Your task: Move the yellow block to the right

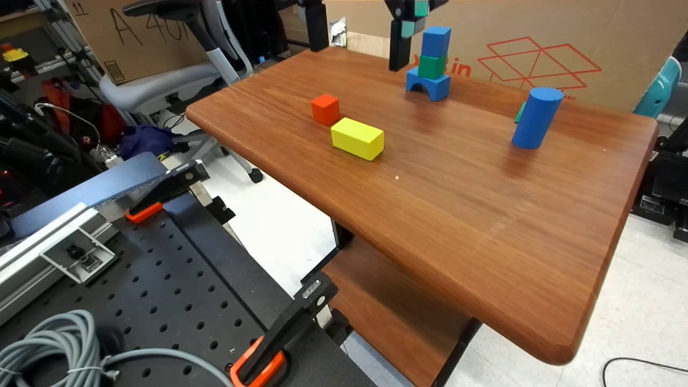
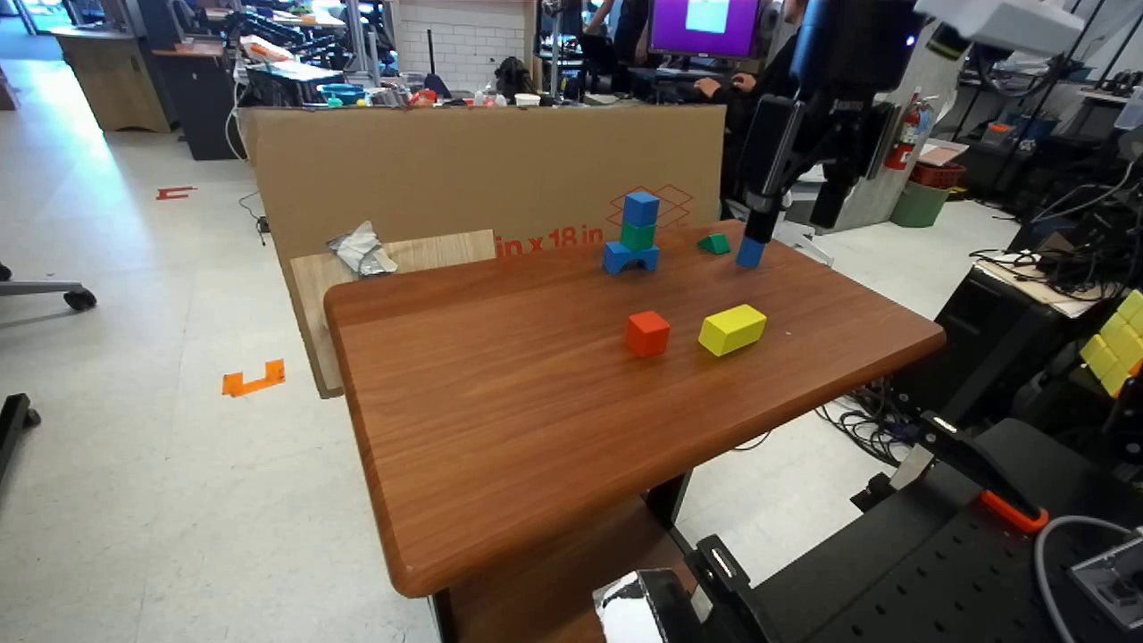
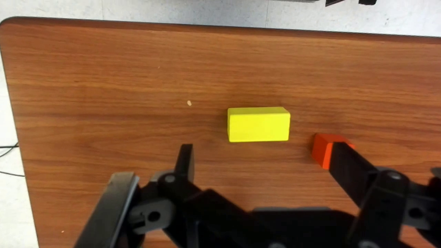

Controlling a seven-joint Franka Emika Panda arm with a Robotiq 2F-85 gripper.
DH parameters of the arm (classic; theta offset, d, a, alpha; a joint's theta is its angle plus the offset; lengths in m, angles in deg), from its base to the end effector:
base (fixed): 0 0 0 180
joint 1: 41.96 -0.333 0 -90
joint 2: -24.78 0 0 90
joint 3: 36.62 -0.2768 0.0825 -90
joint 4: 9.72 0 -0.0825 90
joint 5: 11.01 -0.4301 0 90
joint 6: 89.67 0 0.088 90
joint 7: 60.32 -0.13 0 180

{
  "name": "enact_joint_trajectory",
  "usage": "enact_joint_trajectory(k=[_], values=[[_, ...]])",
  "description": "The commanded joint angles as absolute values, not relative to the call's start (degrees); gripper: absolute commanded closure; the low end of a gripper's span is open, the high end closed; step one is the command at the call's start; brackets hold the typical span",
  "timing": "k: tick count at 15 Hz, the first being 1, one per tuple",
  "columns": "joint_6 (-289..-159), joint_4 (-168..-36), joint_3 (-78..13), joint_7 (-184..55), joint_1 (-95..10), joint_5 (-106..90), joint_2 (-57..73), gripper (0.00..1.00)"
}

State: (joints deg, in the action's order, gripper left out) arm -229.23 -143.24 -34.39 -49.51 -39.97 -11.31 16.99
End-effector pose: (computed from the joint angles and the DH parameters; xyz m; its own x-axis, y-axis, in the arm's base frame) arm 0.5350 -0.0400 0.1794 0.9934 0.1110 -0.0303 0.1110 -0.9938 -0.0037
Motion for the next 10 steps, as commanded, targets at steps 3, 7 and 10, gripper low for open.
enact_joint_trajectory(k=[3, 7, 10], values=[[-229.7, -138.4, -35.2, -51.6, -40.1, -10.6, 10.2, 0.00], [-229.0, -135.9, -35.1, -53.4, -40.4, -9.2, 6.7, 0.00], [-228.5, -134.8, -35.0, -54.3, -40.7, -7.9, 4.8, 0.00]])
